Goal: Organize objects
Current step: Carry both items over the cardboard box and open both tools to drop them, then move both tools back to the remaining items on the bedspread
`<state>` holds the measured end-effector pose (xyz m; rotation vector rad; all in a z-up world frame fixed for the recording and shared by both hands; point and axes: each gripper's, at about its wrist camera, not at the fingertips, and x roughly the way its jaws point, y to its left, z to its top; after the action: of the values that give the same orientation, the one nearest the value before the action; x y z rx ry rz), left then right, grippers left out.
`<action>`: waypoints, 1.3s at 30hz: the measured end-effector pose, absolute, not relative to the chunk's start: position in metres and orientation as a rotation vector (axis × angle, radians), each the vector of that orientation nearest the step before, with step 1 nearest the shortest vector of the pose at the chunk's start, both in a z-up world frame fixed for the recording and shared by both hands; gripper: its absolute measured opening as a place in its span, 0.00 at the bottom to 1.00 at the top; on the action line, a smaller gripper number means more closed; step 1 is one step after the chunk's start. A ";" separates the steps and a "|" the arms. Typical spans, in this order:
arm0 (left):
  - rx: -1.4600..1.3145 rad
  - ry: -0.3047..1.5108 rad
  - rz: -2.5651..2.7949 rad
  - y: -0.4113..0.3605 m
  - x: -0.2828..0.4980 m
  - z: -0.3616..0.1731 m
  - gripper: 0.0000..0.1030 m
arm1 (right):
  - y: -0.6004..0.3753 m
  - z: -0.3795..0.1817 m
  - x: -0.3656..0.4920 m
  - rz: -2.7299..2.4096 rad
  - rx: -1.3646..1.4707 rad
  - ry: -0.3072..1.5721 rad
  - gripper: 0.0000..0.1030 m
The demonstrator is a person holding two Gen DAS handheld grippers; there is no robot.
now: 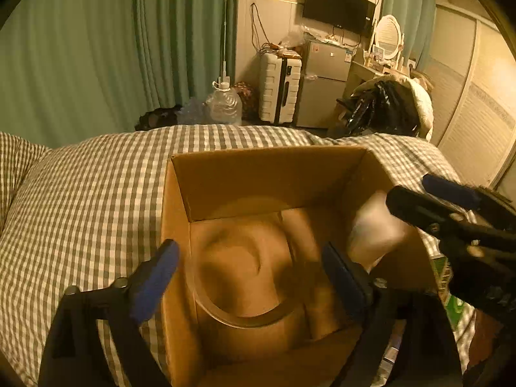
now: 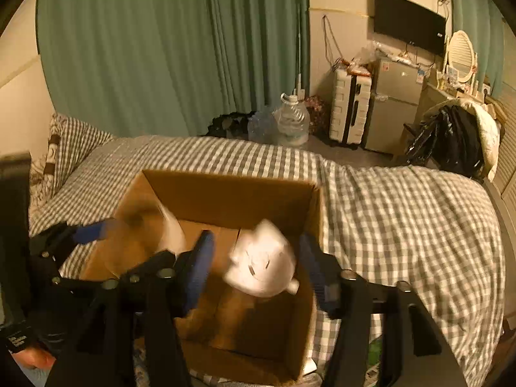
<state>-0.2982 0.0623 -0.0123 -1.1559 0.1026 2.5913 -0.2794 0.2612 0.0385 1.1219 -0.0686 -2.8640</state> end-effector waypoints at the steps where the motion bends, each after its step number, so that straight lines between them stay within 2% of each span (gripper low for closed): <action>1: -1.147 0.094 2.590 0.060 -0.297 -0.006 0.95 | 0.261 0.046 -0.275 -2.882 1.097 -0.065 0.72; 2: -1.142 0.092 2.600 0.059 -0.293 0.000 1.00 | 0.262 0.057 -0.268 -2.902 1.067 -0.065 0.73; 9: -1.054 0.091 2.679 0.047 -0.243 0.073 1.00 | 0.259 0.132 -0.211 -2.924 0.936 -0.082 0.80; 16: -0.928 0.051 2.737 0.031 -0.173 0.149 1.00 | 0.248 0.211 -0.118 -2.991 0.787 0.022 1.00; 22: -0.846 0.028 2.804 0.007 -0.119 0.180 1.00 | 0.235 0.245 -0.054 -3.028 0.717 0.079 1.00; 28: -0.821 0.113 2.844 -0.013 -0.082 0.153 1.00 | 0.221 0.207 -0.020 -3.010 0.785 0.116 1.00; 34: -0.946 0.216 2.809 -0.022 -0.081 0.069 1.00 | 0.211 0.121 -0.024 -2.963 0.923 0.129 1.00; 39: -1.086 0.189 2.740 -0.022 -0.102 -0.007 1.00 | 0.216 0.045 -0.055 -2.913 1.060 0.092 1.00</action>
<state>-0.1024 -0.0224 -0.0069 -1.0864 0.1894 2.7401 -0.0547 0.2156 0.0454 1.0599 0.0918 -2.9132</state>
